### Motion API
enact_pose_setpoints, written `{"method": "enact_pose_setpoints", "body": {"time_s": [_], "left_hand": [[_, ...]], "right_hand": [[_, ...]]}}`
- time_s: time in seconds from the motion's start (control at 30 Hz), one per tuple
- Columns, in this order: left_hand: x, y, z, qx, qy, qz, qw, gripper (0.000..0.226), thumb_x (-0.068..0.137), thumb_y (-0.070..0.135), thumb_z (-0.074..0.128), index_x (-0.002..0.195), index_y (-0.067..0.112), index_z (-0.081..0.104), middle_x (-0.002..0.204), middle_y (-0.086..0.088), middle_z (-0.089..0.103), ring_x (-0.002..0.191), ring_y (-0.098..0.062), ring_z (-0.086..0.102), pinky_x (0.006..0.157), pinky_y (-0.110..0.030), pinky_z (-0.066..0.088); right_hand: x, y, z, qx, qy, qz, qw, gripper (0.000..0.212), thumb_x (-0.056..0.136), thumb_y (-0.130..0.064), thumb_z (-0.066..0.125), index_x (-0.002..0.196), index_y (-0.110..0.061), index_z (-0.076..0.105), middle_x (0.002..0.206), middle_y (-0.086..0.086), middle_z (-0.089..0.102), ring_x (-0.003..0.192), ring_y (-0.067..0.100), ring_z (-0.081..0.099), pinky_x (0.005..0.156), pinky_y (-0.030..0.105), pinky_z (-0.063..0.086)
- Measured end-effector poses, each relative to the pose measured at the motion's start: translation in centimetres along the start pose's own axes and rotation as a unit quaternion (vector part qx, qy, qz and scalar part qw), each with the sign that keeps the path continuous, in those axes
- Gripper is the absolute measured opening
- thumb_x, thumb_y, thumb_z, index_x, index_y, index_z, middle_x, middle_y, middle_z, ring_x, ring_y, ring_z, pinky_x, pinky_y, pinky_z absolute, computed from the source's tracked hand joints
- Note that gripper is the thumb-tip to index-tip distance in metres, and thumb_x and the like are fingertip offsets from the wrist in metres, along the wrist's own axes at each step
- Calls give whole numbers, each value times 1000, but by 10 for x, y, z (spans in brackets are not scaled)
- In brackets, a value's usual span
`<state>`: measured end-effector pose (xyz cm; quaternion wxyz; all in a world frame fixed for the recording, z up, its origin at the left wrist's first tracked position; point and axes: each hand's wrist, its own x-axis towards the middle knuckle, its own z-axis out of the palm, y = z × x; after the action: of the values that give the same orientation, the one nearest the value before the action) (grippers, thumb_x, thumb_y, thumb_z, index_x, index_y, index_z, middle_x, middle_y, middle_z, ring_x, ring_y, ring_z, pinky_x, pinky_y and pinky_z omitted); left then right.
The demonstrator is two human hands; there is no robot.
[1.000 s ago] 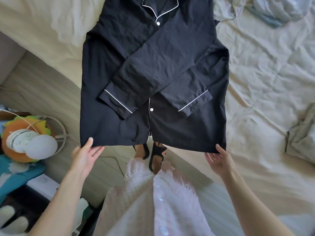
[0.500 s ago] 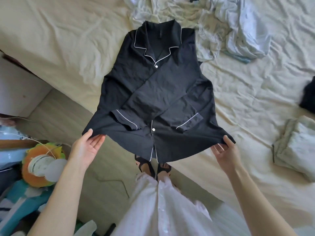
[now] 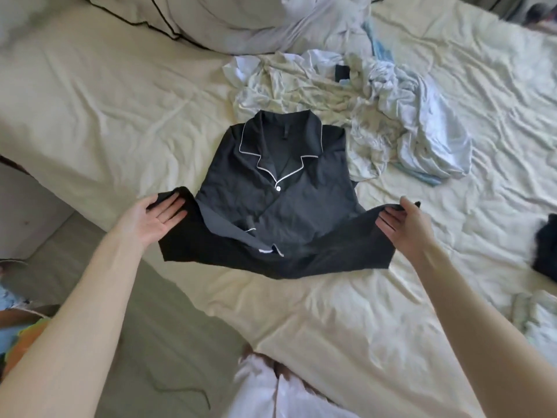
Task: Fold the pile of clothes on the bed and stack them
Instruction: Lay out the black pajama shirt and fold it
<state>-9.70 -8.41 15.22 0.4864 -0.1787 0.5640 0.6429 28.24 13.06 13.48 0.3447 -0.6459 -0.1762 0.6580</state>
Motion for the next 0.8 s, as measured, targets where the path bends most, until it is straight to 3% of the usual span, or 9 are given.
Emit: {"method": "enact_pose_setpoints", "body": {"time_s": [0.2,0.3,0.37,0.43,0.53,0.63,0.73,0.8], "left_hand": [[114,66,75,27,7,33,999,33,101,16,33,133,7,41,115,-7,62,105,-23,59,93,-40,45],[175,91,113,63,-21,70,995,39,102,19,32,140,11,36,128,-3,58,111,-18,58,93,-35,45],[211,97,133,73,-45,88,992,37,103,22,31,138,12,37,125,0,59,109,-16,58,91,-33,46],[238,94,144,102,-64,94,988,36,103,29,32,135,14,36,119,3,60,111,-17,57,91,-34,47],[259,72,144,232,-55,94,967,49,100,38,40,140,11,35,124,0,55,111,-17,56,90,-33,48],[252,36,116,304,18,160,939,33,98,26,48,127,12,49,115,-4,59,96,-14,62,80,-27,52],[221,-12,61,372,152,222,889,25,93,13,53,117,13,57,110,-7,61,85,-12,59,77,-24,48],[194,-44,24,385,246,207,865,26,91,18,57,116,12,57,110,-6,60,92,-17,57,81,-27,45]], "right_hand": [[107,-64,92,17,-1,-33,999,14,99,-21,47,90,-11,51,89,5,56,86,19,60,87,39,51],[168,-90,127,54,-29,-59,996,16,98,-20,49,106,-8,54,99,7,61,91,20,63,84,37,55],[203,-95,142,69,-48,-68,994,20,98,-22,47,113,-8,52,109,7,60,101,20,60,83,36,56],[225,-91,150,27,-76,-65,995,25,100,-26,44,119,-11,49,126,4,54,118,21,51,96,40,48],[234,-66,147,-47,-75,-59,994,48,100,-34,43,142,-13,34,146,5,39,134,20,37,106,42,39],[210,-26,126,-80,-45,-53,994,41,100,-28,44,137,-10,40,131,7,50,118,22,52,94,37,49],[168,29,84,-110,22,-12,994,18,100,-23,44,102,-9,56,102,10,61,91,22,63,70,28,57],[142,67,51,-143,83,38,986,28,99,-33,46,88,-9,56,90,13,62,77,21,65,65,30,55]]}}
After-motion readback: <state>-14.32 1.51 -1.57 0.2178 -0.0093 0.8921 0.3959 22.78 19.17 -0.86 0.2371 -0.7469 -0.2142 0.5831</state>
